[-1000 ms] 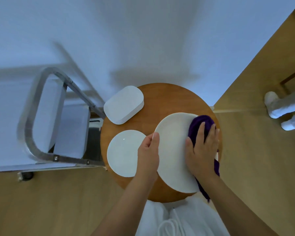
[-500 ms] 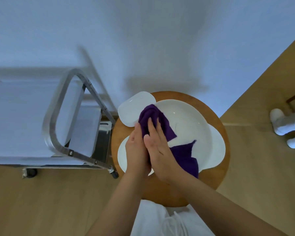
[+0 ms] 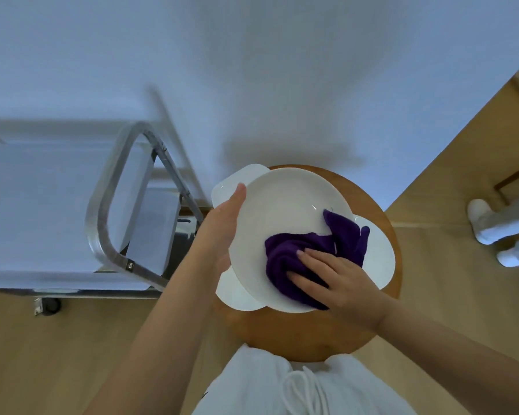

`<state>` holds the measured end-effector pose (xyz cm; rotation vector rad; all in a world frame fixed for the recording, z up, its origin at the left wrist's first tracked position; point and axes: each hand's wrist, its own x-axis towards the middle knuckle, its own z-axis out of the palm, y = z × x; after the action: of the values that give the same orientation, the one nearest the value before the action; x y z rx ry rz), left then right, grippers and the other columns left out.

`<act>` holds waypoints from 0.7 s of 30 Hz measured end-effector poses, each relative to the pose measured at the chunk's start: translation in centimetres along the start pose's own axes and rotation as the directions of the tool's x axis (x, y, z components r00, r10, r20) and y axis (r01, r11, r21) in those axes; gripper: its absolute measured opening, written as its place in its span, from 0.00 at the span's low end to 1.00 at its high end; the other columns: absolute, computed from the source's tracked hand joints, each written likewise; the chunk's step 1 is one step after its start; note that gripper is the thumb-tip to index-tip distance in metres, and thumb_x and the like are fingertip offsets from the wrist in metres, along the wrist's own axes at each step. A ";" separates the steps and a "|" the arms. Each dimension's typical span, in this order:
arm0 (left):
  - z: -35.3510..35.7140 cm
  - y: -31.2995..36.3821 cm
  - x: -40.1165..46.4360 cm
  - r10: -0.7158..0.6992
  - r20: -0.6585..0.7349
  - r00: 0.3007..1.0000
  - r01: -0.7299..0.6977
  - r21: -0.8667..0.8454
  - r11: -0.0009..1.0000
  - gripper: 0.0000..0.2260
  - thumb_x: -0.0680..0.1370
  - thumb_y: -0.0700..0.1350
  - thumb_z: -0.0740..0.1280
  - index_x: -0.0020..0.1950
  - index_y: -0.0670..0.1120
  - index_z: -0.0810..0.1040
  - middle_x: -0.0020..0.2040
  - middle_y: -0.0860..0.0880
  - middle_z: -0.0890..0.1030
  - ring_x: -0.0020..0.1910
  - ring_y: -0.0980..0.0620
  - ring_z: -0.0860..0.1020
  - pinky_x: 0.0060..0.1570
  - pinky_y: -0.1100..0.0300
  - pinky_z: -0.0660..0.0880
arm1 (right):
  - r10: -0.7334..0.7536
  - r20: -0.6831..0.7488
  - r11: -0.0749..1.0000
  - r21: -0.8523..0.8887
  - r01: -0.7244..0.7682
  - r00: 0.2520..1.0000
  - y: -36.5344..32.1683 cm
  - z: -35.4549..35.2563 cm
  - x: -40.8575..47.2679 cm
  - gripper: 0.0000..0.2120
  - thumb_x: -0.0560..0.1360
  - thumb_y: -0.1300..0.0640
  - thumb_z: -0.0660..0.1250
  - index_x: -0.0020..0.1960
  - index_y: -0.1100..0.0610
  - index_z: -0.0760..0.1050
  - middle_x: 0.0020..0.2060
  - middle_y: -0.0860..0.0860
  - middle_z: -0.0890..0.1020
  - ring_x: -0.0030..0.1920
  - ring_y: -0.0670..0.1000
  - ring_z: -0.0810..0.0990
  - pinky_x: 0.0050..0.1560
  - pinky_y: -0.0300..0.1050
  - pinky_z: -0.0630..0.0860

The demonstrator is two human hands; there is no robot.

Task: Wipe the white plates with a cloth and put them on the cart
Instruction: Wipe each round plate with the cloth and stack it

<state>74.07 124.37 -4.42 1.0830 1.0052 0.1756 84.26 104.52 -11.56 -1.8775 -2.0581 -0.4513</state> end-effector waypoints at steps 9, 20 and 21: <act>4.9 -5.6 -2.9 0.120 -0.259 0.958 -0.191 -0.267 0.945 0.17 0.79 0.54 0.63 0.67 0.59 0.68 0.57 0.53 0.78 0.57 0.48 0.77 0.57 0.49 0.77 | 0.439 -0.051 0.895 0.111 -0.432 0.897 -4.0 -1.3 6.6 0.21 0.60 0.65 0.78 0.52 0.61 0.81 0.41 0.55 0.84 0.36 0.53 0.82 0.29 0.41 0.77; -1.2 -4.4 -1.8 -0.005 -0.074 0.997 -0.024 -0.380 0.925 0.22 0.75 0.61 0.61 0.64 0.50 0.75 0.55 0.44 0.82 0.54 0.42 0.80 0.51 0.48 0.78 | 0.025 0.186 0.995 0.090 -0.043 0.982 -1.1 -1.3 3.3 0.32 0.61 0.58 0.79 0.64 0.54 0.76 0.62 0.56 0.77 0.60 0.57 0.78 0.53 0.51 0.77; -2.2 -4.2 -1.5 -0.001 -0.017 1.000 -0.005 -0.349 0.937 0.24 0.73 0.60 0.62 0.65 0.49 0.74 0.55 0.43 0.82 0.54 0.41 0.81 0.49 0.48 0.78 | -0.017 0.214 0.997 0.076 0.001 0.977 -0.1 -1.4 2.7 0.32 0.62 0.58 0.79 0.64 0.53 0.75 0.63 0.56 0.76 0.62 0.56 0.77 0.55 0.52 0.76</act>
<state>70.15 122.86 -7.06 0.7578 0.9455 0.3526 83.94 106.34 -9.08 -1.9467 -2.1863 -0.1762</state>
